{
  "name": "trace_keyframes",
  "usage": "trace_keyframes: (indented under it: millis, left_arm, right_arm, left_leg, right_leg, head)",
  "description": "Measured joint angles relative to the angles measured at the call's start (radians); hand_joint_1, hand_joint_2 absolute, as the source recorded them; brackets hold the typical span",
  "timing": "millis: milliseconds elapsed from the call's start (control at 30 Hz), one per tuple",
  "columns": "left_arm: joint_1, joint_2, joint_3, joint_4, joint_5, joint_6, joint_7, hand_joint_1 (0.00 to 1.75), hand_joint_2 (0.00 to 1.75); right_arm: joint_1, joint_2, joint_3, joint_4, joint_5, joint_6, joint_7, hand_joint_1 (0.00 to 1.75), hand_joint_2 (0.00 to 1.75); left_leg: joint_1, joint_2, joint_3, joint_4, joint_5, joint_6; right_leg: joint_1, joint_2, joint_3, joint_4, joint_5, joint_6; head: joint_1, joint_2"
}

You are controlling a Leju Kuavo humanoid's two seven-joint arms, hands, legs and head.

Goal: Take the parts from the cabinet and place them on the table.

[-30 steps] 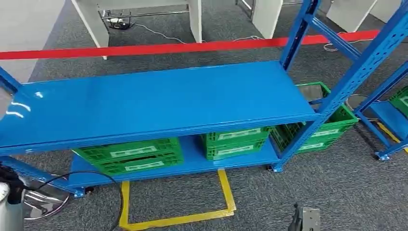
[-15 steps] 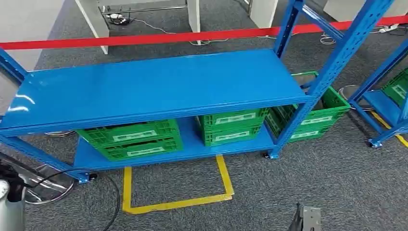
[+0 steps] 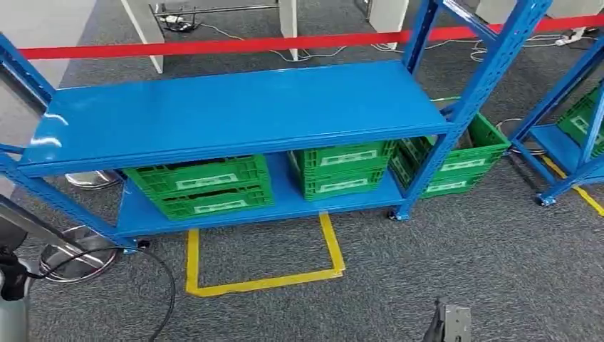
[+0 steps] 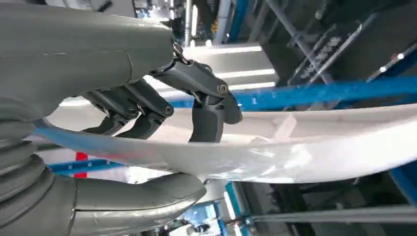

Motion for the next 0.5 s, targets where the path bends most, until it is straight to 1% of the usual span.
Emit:
trace_keyframes:
  millis: [33,67,100,133,167,200,233,267,300,333,367,400,433,467,500]
  left_arm:
    - [-0.002,0.0,0.0,0.0,0.0,0.0,0.0,1.75,1.75]
    - [-0.002,0.0,0.0,0.0,0.0,0.0,0.0,1.75,1.75]
    - [0.002,0.0,0.002,0.0,0.0,0.0,0.0,1.75,1.75]
    - [0.006,0.0,0.003,0.0,0.0,0.0,0.0,1.75,1.75]
    - [0.008,0.0,0.003,0.0,0.0,0.0,0.0,1.75,1.75]
    - [0.011,0.0,0.004,0.0,0.0,0.0,0.0,1.75,1.75]
    - [0.015,0.0,0.005,0.0,0.0,0.0,0.0,1.75,1.75]
    - [0.017,0.0,0.006,0.0,0.001,0.0,0.0,1.75,1.75]
    - [0.019,0.0,0.008,0.0,0.003,0.0,0.0,1.75,1.75]
    - [0.02,0.001,0.009,0.0,0.003,0.0,0.0,1.75,1.75]
    - [0.022,0.002,0.011,0.0,0.003,0.0,0.0,1.75,1.75]
    - [0.022,0.004,0.014,0.0,0.004,0.0,0.0,1.75,1.75]
    - [0.024,0.005,0.017,0.0,0.004,0.0,0.001,1.75,1.75]
    - [0.024,0.006,0.018,0.0,0.005,0.0,0.001,1.75,1.75]
    - [0.027,0.006,0.018,0.0,0.006,0.0,0.001,1.75,1.75]
  right_arm:
    - [0.001,0.0,0.0,0.0,0.0,0.0,0.0,0.0,0.0]
    - [0.003,0.0,0.0,0.0,0.0,-0.001,0.0,0.0,0.0]
    - [0.004,0.001,0.0,0.0,0.0,-0.001,0.0,0.0,0.0]
    - [0.004,0.001,0.0,0.001,0.001,-0.001,0.0,0.0,0.0]
    - [0.004,0.001,0.0,0.001,0.001,-0.001,0.0,0.0,0.0]
    - [0.005,0.001,0.0,0.001,0.001,-0.001,0.0,0.0,0.0]
    - [0.005,0.001,0.0,0.002,0.001,-0.001,0.0,0.0,0.0]
    - [0.005,0.001,0.0,0.002,0.001,-0.001,0.0,0.0,0.0]
    - [0.004,0.001,0.0,0.002,0.002,-0.001,0.0,0.0,0.0]
    - [0.003,0.001,0.0,0.002,0.002,-0.001,0.0,0.0,0.0]
    - [0.002,0.002,0.0,0.002,0.002,-0.001,0.0,0.0,0.0]
    - [-0.001,0.002,0.0,0.002,0.003,-0.001,0.0,0.0,0.0]
    - [0.0,0.002,0.0,0.002,0.003,-0.001,0.0,0.0,0.0]
    - [0.001,0.002,0.0,0.002,0.002,-0.001,0.0,0.0,0.0]
    - [0.004,0.003,0.0,0.002,0.003,-0.001,0.0,0.0,0.0]
  left_leg:
    - [0.003,0.006,-0.01,-0.005,0.016,0.008]
    - [0.004,0.006,-0.028,-0.005,0.028,0.017]
    - [0.003,0.006,-0.043,-0.004,0.04,0.02]
    - [0.001,0.007,-0.058,-0.004,0.052,0.022]
    - [-0.001,0.007,-0.074,-0.003,0.064,0.022]
    - [-0.002,0.008,-0.092,-0.002,0.078,0.021]
    - [-0.003,0.008,-0.11,0.0,0.091,0.02]
    - [-0.003,0.008,-0.127,0.002,0.103,0.018]
    - [-0.003,0.007,-0.146,0.005,0.116,0.015]
    - [-0.003,0.007,-0.156,0.01,0.127,0.012]
    - [-0.009,0.007,-0.169,0.018,0.133,0.007]
    - [-0.009,0.008,-0.174,0.026,0.143,0.003]
    - [-0.005,0.01,-0.176,0.023,0.16,0.0]
    - [-0.002,0.011,-0.178,0.018,0.171,-0.007]
    - [-0.003,0.009,-0.179,0.014,0.182,-0.015]
  right_leg:
    - [-0.004,0.002,-0.013,0.013,-0.032,0.0]
    - [-0.005,0.002,-0.036,0.054,-0.096,0.003]
    - [-0.006,0.001,-0.051,0.122,-0.163,0.006]
    - [-0.007,0.001,-0.065,0.198,-0.211,0.009]
    - [-0.007,0.001,-0.076,0.267,-0.237,0.011]
    - [-0.007,0.001,-0.075,0.313,-0.224,0.012]
    - [-0.007,0.001,-0.056,0.314,-0.183,0.012]
    - [-0.007,0.001,-0.024,0.285,-0.138,0.01]
    - [-0.006,0.001,0.031,0.219,-0.106,0.006]
    - [-0.006,0.0,0.097,0.13,-0.11,0.002]
    - [-0.003,-0.001,0.188,0.018,-0.15,0.0]
    - [-0.004,0.001,0.227,-0.06,-0.183,-0.005]
    - [0.0,0.004,0.201,-0.045,-0.175,-0.01]
    - [0.004,0.004,0.197,-0.043,-0.172,-0.014]
    - [0.004,0.002,0.19,-0.046,-0.16,-0.025]
  head:
    - [-0.001,0.0]
    - [0.004,0.0]
    - [0.008,0.0]
    - [0.007,0.0]
    - [0.007,0.0]
    - [0.009,0.0]
    - [0.008,0.0]
    - [0.008,0.0]
    - [0.008,0.0]
    - [0.008,0.0]
    - [0.01,0.0]
    - [0.008,0.0]
    - [0.007,0.0]
    - [0.011,0.0]
    - [0.01,0.0]
